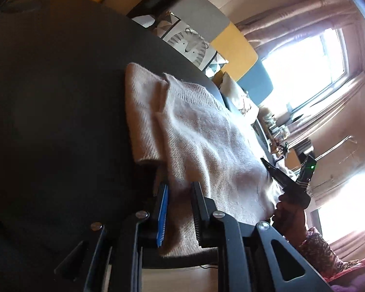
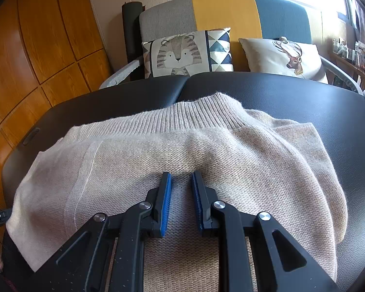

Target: Fold clothes

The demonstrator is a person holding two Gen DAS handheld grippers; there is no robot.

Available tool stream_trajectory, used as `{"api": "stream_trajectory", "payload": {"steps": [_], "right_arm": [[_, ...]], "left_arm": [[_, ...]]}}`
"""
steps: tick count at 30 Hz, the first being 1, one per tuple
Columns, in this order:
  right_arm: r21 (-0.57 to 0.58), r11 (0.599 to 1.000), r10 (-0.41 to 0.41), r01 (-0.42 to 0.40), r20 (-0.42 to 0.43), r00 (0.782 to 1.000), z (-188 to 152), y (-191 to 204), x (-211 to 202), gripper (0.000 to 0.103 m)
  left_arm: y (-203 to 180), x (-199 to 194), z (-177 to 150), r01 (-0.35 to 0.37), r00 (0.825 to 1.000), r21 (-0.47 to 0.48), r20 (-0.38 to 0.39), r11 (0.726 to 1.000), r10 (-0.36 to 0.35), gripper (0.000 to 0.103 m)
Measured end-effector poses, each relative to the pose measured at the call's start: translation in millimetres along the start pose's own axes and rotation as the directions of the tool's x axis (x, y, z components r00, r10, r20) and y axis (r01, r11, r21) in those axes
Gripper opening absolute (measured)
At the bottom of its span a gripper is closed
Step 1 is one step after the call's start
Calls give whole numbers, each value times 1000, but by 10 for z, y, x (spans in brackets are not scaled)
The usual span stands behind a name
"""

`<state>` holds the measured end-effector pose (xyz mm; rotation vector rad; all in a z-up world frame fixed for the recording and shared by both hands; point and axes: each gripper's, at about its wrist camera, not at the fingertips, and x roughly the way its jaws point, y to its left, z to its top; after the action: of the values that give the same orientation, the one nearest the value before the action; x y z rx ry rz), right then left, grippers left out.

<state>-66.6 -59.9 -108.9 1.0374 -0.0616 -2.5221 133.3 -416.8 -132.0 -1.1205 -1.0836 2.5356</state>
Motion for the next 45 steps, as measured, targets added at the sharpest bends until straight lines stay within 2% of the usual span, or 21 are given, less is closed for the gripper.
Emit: {"api": "stream_trajectory", "payload": {"steps": [4,5,6,9,13,14,16,17,20,21,23,25,27,29,30,35,38,41,45], "right_arm": [[-1,1000,-2,2,0,1000,-6,6,0,19],[-1,1000,-2,2,-1,1000,-7,6,1,19],[-2,1000,-3,3,-1,1000,-8,10,4,19],[-3,1000,-5,5,-1,1000,-12,14,6,19],[-7,1000,-8,8,-2,1000,-13,18,10,19],[-8,1000,-9,9,-1,1000,-13,17,9,19],[-4,1000,-4,4,-1,1000,-12,2,10,19],[-2,1000,0,0,-1,1000,-12,-7,10,19],[5,1000,8,-8,0,1000,-13,-19,11,19],[5,1000,8,-8,0,1000,-13,-19,10,19],[5,1000,8,-8,0,1000,-12,-24,6,19],[5,1000,9,-9,0,1000,-11,-27,7,19],[6,1000,11,-11,0,1000,-10,-29,8,19],[5,1000,11,-11,0,1000,-6,-27,10,19],[6,1000,11,-11,0,1000,-6,-27,8,19],[-3,1000,-3,3,-5,1000,0,-6,7,19],[-9,1000,-9,9,-6,1000,3,3,14,19],[-6,1000,-8,7,-6,1000,3,5,16,19],[4,1000,5,-5,-7,1000,8,-22,16,19]], "left_arm": [[-59,-6,24,16,998,16,-57,1000,-15,15],[-79,-27,29,4,997,37,-72,999,-1,12],[-99,-48,34,-8,996,57,-86,998,13,4],[-133,-146,23,-57,992,110,-105,992,69,0],[-10,-263,-92,-113,986,99,-114,989,124,0],[46,-285,-148,-112,985,83,-120,990,122,0],[82,-356,-197,-33,994,31,-107,999,36,0],[81,-393,-204,-5,996,13,-88,1000,6,1],[40,-436,-150,48,999,-36,-18,998,-49,23],[31,-412,-127,65,998,-51,-12,997,-66,24],[18,-297,-95,84,995,-74,-41,994,-87,27],[4,-130,-102,77,990,-87,-112,993,-86,28],[-57,-58,-113,65,988,-49,-135,997,-71,28],[-130,-78,-118,38,992,1,-120,999,-38,25],[-155,-102,-128,22,994,15,-110,1000,-20,7],[-308,-407,-216,-17,999,89,-34,996,20,5],[-305,-466,-276,-57,996,123,-67,991,65,5],[-208,-319,-379,-131,978,143,-143,981,151,5],[-141,-352,-330,-123,980,110,-145,986,139,8]]}}
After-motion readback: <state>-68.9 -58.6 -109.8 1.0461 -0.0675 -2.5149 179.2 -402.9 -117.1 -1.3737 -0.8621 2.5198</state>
